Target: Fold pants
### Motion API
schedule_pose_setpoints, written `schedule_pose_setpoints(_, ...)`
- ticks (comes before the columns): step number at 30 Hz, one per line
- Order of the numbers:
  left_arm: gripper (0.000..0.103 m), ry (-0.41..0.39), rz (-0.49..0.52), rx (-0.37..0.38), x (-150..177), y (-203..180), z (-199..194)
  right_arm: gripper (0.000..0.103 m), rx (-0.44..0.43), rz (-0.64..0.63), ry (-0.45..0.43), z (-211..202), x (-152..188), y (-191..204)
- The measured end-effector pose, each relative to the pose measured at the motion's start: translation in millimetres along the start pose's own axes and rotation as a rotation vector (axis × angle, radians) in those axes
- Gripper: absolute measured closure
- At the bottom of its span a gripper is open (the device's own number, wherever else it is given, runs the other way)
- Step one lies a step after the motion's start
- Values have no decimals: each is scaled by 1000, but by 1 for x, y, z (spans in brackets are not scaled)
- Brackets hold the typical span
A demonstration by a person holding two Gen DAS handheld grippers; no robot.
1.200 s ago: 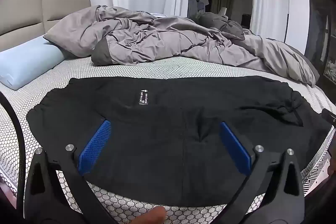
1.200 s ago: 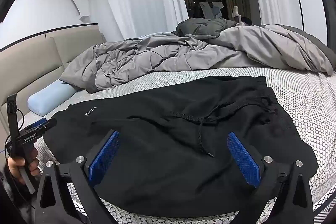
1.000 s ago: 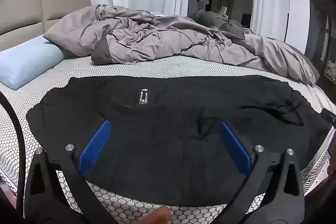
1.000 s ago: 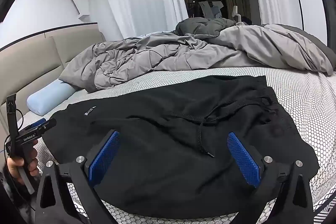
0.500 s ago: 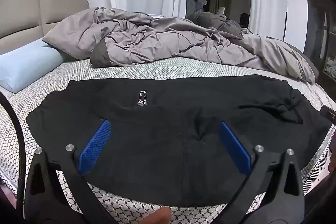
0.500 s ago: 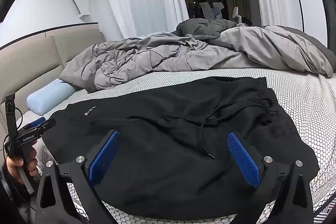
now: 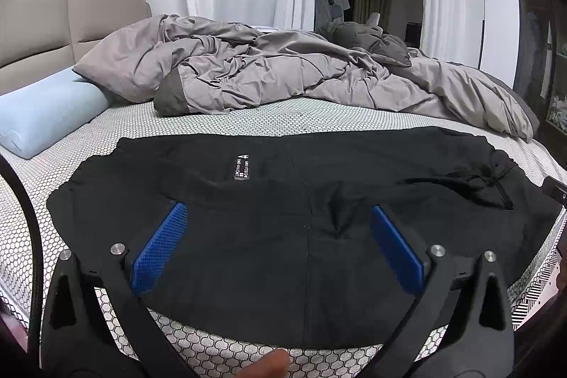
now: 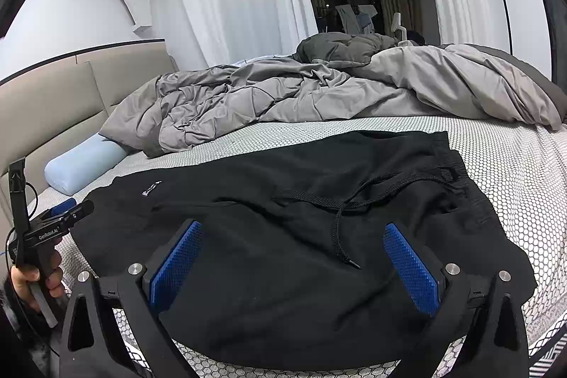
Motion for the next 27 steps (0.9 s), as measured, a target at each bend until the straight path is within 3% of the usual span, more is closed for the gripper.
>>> schedule_pose_setpoints(27, 1, -7, 4, -1, 1, -1, -1, 0, 1, 0, 1, -3, 0, -4)
Point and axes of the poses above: each gripper's, at about its wrist camera, not at the fingertips, and z roughly the way its jaws point, y to its left, x to its underside, the point moved 7 cm from there along z, roughly the way its jaws point, and after that the axes turned 12 degrees about -x, right-handed, at the moved point
